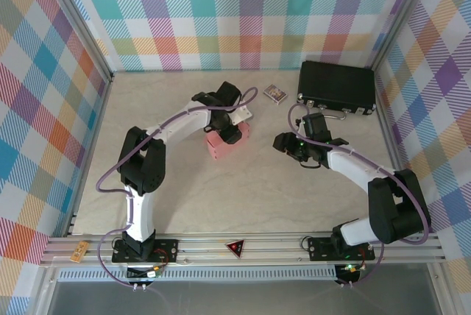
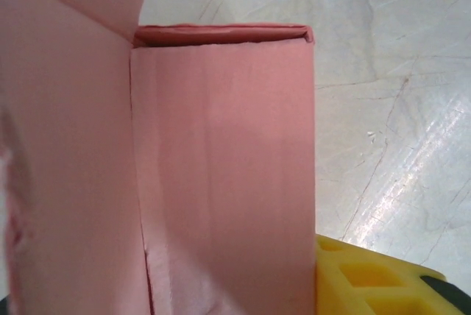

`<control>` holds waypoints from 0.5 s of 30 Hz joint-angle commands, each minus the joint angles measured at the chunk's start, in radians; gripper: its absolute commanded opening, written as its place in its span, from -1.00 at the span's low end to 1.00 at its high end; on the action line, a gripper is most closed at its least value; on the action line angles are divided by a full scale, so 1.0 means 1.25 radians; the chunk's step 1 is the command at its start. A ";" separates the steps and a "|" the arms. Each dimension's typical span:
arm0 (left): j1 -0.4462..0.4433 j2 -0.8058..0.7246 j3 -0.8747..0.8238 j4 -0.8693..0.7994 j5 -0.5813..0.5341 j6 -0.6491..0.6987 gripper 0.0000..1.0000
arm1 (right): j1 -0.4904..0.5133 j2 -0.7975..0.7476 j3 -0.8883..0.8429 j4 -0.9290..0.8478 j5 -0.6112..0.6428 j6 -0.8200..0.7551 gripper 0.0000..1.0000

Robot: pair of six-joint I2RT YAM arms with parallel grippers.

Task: Fold the paper box

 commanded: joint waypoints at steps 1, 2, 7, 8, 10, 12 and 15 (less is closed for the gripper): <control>0.005 0.015 0.022 -0.025 0.081 0.126 -0.07 | -0.005 -0.026 -0.012 -0.013 -0.002 -0.018 0.08; 0.005 0.016 0.023 -0.033 0.100 0.155 -0.07 | -0.005 -0.031 -0.014 -0.013 -0.001 -0.016 0.09; 0.004 0.026 0.032 -0.092 0.206 0.295 -0.05 | -0.005 -0.046 -0.028 -0.015 -0.003 -0.013 0.10; 0.004 0.028 0.036 -0.101 0.219 0.317 -0.04 | -0.005 -0.049 -0.033 -0.013 -0.004 -0.012 0.09; 0.004 0.028 0.039 -0.112 0.235 0.350 -0.04 | -0.004 -0.053 -0.040 -0.013 -0.006 -0.009 0.09; 0.004 0.024 0.035 -0.113 0.239 0.377 -0.02 | -0.005 -0.058 -0.046 -0.016 -0.006 -0.009 0.10; 0.000 0.026 0.034 -0.121 0.240 0.407 0.00 | -0.005 -0.063 -0.048 -0.021 -0.006 -0.012 0.10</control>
